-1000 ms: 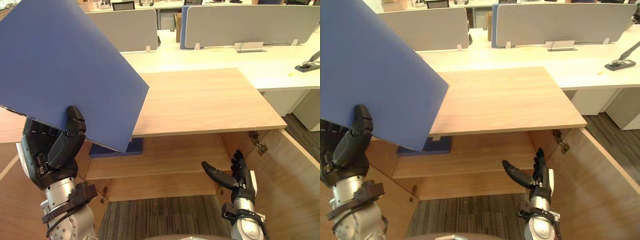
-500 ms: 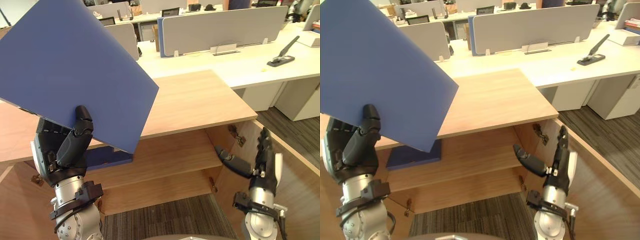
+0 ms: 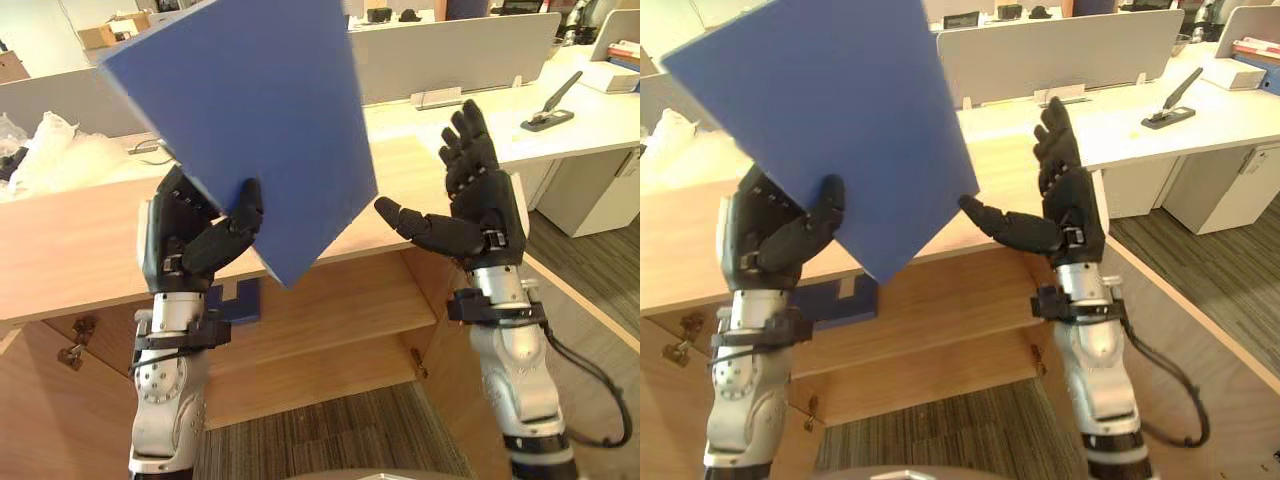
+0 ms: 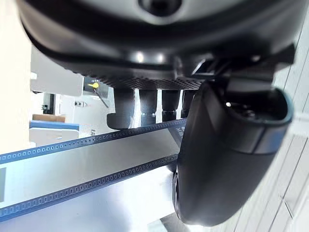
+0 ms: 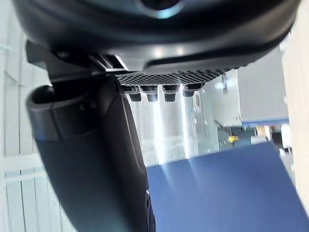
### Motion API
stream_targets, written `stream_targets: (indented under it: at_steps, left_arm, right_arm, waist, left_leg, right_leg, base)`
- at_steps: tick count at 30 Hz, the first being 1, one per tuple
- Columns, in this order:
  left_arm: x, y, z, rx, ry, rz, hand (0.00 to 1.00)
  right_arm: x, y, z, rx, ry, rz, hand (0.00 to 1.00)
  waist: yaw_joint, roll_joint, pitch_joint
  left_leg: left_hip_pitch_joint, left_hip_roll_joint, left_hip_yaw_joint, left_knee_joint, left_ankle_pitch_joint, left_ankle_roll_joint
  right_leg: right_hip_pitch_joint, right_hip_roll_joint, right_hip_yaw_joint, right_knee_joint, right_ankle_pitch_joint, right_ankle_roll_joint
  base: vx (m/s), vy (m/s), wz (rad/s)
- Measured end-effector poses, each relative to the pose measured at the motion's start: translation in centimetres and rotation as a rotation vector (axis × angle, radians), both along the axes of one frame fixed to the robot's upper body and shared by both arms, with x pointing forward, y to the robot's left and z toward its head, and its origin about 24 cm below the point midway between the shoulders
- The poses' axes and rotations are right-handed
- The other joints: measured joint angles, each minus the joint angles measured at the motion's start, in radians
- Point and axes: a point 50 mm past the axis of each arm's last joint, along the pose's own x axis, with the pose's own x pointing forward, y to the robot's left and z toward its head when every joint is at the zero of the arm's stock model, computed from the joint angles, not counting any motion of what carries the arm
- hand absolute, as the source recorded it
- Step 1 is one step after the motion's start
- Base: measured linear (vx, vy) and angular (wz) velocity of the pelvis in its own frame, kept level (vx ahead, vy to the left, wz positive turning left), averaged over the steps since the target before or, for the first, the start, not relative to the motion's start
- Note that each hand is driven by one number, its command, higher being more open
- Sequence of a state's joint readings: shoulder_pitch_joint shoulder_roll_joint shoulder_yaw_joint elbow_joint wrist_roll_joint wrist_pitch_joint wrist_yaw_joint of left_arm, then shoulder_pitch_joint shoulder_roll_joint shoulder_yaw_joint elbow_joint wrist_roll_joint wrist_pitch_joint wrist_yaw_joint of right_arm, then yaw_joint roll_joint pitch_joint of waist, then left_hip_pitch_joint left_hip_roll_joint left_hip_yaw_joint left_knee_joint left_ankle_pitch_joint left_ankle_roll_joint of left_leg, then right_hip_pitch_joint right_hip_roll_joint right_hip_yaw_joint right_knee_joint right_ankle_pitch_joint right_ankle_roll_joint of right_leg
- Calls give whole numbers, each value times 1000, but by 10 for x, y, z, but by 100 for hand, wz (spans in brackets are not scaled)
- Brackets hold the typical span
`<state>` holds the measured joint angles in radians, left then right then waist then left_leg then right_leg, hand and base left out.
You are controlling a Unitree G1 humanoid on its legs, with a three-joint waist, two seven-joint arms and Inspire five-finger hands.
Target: Walk over to the cabinet, pick up the folder, carry it to the office cabinet, place the folder inside the office cabinet, then close the office cabinet door
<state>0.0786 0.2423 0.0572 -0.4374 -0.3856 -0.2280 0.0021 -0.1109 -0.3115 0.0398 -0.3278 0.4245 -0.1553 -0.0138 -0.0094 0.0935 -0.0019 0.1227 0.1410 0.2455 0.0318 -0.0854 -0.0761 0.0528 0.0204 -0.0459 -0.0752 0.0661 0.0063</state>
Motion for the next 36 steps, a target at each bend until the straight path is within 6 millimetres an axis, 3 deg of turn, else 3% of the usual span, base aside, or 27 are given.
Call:
stream_targets:
  at_steps: [2,9,19,20,25,30,36]
  left_arm:
    - [1,-2,3,39,-8,-33,0]
    - [5,-13,1,57,12,-182,0]
    - [8,-13,4,50,19,-284,0]
    - [9,-11,2,37,28,-297,0]
    - [10,-7,2,-5,42,-346,0]
    - [13,4,-1,6,80,-364,0]
    - [14,3,5,13,28,-407,0]
  right_arm:
    - [9,-3,8,-5,-3,67,100]
    - [46,1,64,-101,-102,195,100]
    - [76,-6,63,-132,21,235,100]
    - [78,-6,67,-156,24,248,0]
    - [82,-2,67,-187,82,379,0]
    - [78,-9,51,-179,251,536,0]
    - [70,-7,34,-171,285,625,0]
  waist:
    - [0,-2,1]
    - [4,-8,5]
    - [3,-16,11]
    - [3,-18,12]
    - [3,-29,19]
    - [10,-33,21]
    - [13,-33,20]
  left_leg:
    - [0,-2,-6,-7,4,0]
    - [-1,-4,-13,-13,9,1]
    - [2,-22,-23,-43,34,9]
    - [2,-26,-24,-47,38,11]
    - [-1,-29,-23,-48,42,10]
    - [-5,-29,-27,-47,44,9]
    - [-10,-28,-32,-45,44,8]
  right_leg:
    - [4,-1,-6,-8,4,1]
    - [3,-3,-13,-8,6,1]
    - [-1,-19,-24,-8,13,11]
    - [-2,-22,-24,-8,15,13]
    - [-6,-25,-24,-9,22,14]
    - [-7,-25,-27,-9,24,12]
    - [-9,-25,-30,-9,25,12]
  base:
    - [-37,8,12]
    - [-18,4,3]
    - [-35,18,4]
    - [-52,33,1]
    - [-48,15,0]
    - [-30,3,1]
    - [0,0,0]
